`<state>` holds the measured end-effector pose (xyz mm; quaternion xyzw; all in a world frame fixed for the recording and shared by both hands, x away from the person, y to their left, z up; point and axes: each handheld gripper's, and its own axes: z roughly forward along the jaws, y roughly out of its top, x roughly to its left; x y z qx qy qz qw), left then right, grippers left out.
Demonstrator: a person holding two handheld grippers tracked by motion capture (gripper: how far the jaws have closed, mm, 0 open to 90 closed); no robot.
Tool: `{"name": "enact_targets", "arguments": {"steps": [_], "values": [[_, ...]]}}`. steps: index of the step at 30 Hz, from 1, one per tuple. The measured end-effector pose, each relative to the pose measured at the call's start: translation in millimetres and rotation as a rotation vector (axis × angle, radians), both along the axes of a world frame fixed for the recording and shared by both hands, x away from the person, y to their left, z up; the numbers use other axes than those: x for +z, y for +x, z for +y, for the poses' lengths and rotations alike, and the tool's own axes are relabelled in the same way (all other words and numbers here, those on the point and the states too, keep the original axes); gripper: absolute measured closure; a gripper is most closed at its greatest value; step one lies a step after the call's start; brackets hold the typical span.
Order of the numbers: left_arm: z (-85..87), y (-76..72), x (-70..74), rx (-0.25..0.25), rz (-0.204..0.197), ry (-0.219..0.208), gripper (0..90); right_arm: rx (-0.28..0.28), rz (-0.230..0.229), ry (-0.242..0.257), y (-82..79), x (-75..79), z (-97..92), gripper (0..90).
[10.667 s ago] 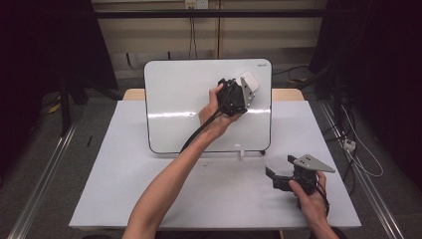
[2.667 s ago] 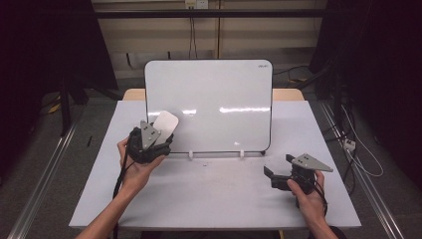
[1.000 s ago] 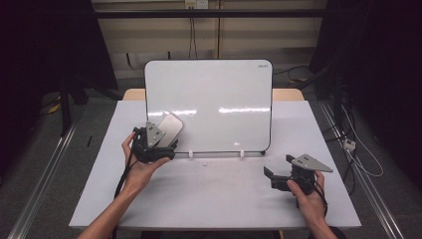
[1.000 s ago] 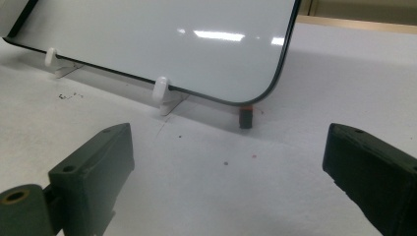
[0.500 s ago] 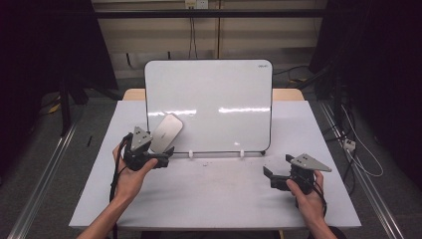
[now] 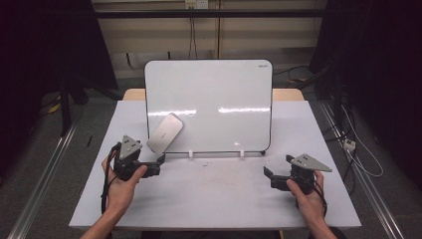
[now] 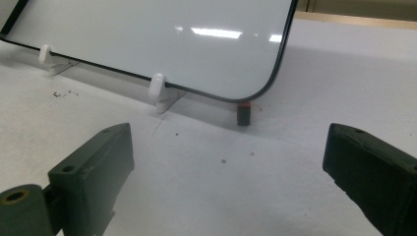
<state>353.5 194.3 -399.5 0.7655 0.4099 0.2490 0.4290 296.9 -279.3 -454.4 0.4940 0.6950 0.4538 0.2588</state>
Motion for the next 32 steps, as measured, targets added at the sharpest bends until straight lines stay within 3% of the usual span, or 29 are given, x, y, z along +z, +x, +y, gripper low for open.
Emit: {"name": "enact_targets", "arguments": {"steps": [4, 8, 12, 19, 22, 25, 29, 32], "values": [[5.2, -8.5, -2.6, -0.041, -0.016, 0.016, 5.0, -0.004, 0.004, 0.000, -1.9, 0.0, -0.9, 5.2], [12.1, -20.1, -7.3, -0.009, -0.018, -0.004, 5.0, -0.013, -0.001, 0.000, -2.4, -0.5, -2.4, 5.2], [14.2, -27.0, -12.3, -0.024, -0.009, -0.001, 5.0, -0.014, 0.005, 0.000, -2.1, -0.8, -2.6, 5.2], [18.8, -29.7, -28.0, -0.012, -0.005, 0.007, 5.0, -0.007, 0.002, -0.010, -2.9, -0.8, -1.8, 5.2], [24.2, -29.8, -29.1, 0.026, -0.024, 0.003, 5.0, -0.007, 0.003, -0.008, -3.2, -0.7, -2.0, 5.2], [26.1, -29.7, -30.3, 0.044, -0.013, -0.001, 5.2, -0.005, 0.006, -0.011, -3.7, -0.8, -1.4, 5.2], [24.3, -35.1, -28.4, 0.023, -0.031, 0.016, 5.3, -0.007, 0.005, -0.014, -3.0, -1.1, -1.7, 5.1], [24.1, -35.1, -27.1, 0.025, -0.036, -0.002, 5.4, -0.006, 0.013, -0.014, -2.0, -1.6, -1.3, 5.1]]}}
